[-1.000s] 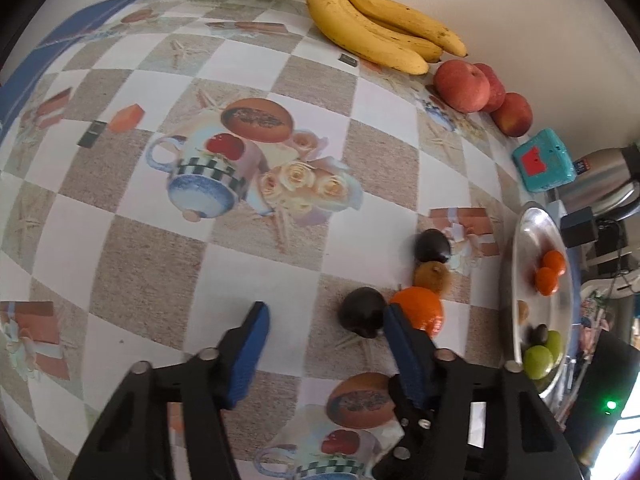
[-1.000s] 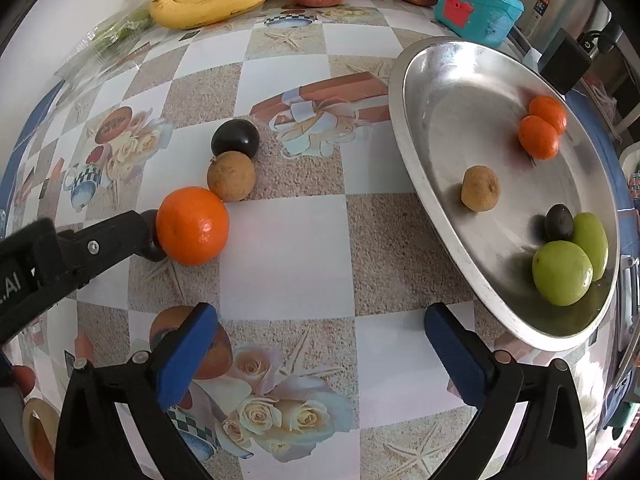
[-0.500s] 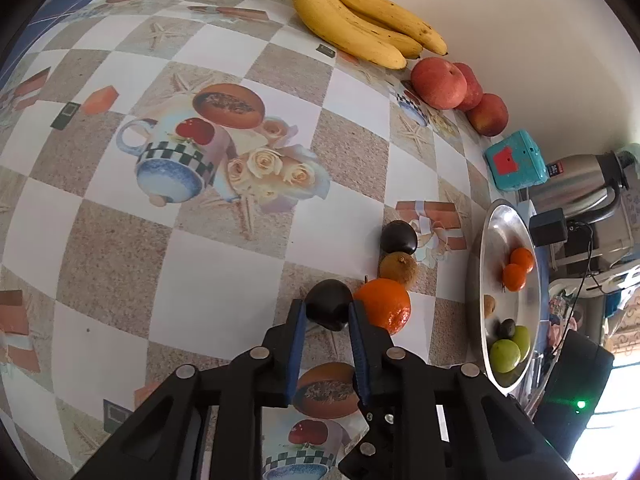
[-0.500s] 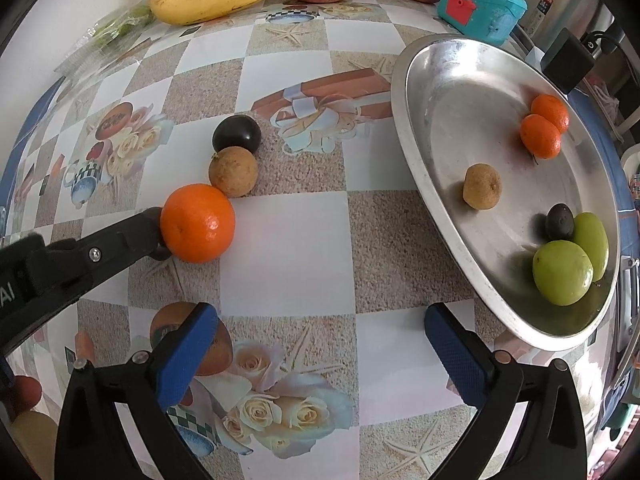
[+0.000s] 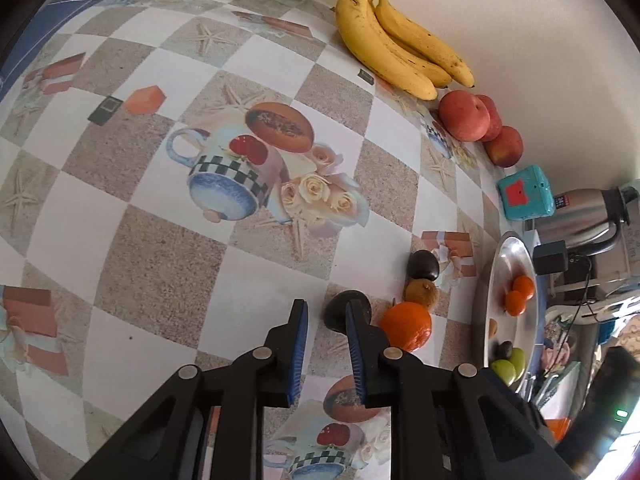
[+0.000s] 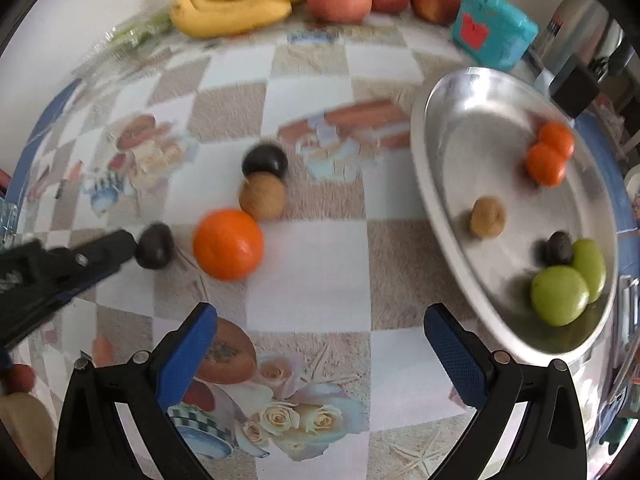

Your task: Organize fruits

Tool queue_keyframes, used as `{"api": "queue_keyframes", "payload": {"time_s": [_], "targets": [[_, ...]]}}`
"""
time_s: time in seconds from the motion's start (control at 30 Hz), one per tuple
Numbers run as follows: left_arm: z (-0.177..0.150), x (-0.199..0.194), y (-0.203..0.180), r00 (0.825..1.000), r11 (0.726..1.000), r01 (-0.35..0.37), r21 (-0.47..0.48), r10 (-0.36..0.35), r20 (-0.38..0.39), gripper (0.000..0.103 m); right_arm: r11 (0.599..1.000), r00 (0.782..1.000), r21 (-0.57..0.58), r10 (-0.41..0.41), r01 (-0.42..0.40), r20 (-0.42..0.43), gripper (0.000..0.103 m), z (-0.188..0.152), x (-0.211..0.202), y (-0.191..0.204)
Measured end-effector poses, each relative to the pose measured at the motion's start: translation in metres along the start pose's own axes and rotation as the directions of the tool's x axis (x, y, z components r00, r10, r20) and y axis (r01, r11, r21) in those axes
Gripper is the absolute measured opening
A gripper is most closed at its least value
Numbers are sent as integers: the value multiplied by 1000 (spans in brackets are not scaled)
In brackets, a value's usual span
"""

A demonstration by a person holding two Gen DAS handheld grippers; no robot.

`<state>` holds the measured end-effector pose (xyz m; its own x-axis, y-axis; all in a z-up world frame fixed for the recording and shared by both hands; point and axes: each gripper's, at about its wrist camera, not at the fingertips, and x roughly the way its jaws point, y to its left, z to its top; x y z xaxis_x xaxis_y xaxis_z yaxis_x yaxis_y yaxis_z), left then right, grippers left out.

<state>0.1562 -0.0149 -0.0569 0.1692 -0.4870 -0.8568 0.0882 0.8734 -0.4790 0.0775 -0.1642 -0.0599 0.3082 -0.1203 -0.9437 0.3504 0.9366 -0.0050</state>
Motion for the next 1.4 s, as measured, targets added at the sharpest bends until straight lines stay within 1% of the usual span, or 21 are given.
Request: {"api": "queue_keyframes", "payload": {"time_s": [0.1, 0.17, 0.23, 0.3, 0.4, 0.5, 0.57, 0.67, 0.73, 0.8, 0.9, 1.03, 1.1, 1.23, 1.33, 1.4], "targets": [[0, 0, -7, 1000, 1000, 16, 21, -16, 1, 32, 1000, 998, -3, 7, -7, 67, 103, 2, -19, 0], [0, 1, -11, 1000, 999, 23, 29, -23, 4, 53, 1000, 997, 0, -1, 1, 83, 103, 4, -25, -3], [1, 2, -14, 999, 999, 34, 29, -34, 7, 58, 1000, 996, 2, 5, -5, 90, 103, 2, -27, -8], [1, 7, -16, 1000, 999, 30, 35, -30, -3, 58, 1000, 996, 7, 2, -3, 92, 103, 3, -27, -11], [-2, 17, -16, 999, 999, 6, 37, -4, -33, 58, 1000, 996, 18, 1, -3, 90, 103, 4, -28, -14], [-1, 17, -14, 999, 1000, 0, 26, 1, -34, 58, 999, 996, 35, 9, -13, 92, 103, 4, -29, -17], [0, 14, -10, 999, 1000, -25, 18, 25, -23, 58, 999, 996, 39, 11, -14, 94, 103, 5, -29, -18], [4, 5, 6, 997, 997, -71, -38, 71, 0, 58, 999, 996, 38, 15, -19, 92, 103, 6, -29, -17], [6, -4, 15, 997, 995, -77, -67, 79, 26, 58, 999, 996, 34, 18, -21, 91, 103, 6, -28, -15], [7, -10, 21, 997, 995, -61, -83, 64, 43, 58, 999, 995, 29, 20, -23, 94, 103, 6, -29, -14], [7, -7, 15, 999, 998, -21, -61, 23, 37, 58, 999, 995, 28, 33, -36, 99, 103, 7, -30, -12], [2, 8, -5, 1000, 1000, -7, -1, 7, -7, 58, 999, 994, 29, 30, -33, 104, 103, 7, -32, -13], [-2, 13, -10, 999, 999, -28, 21, 28, -22, 58, 999, 994, 34, 30, -34, 107, 103, 8, -33, -14], [-2, 14, -9, 999, 999, -46, 16, 47, -21, 58, 999, 994, 37, 25, -29, 103, 103, 8, -32, -15], [-1, 9, -2, 997, 997, -79, 1, 79, -11, 58, 999, 994, 39, 32, -37, 102, 103, 9, -32, -15], [0, 2, 8, 994, 993, -111, -31, 111, 7, 58, 999, 994, 36, 33, -37, 105, 103, 9, -32, -14]]}}
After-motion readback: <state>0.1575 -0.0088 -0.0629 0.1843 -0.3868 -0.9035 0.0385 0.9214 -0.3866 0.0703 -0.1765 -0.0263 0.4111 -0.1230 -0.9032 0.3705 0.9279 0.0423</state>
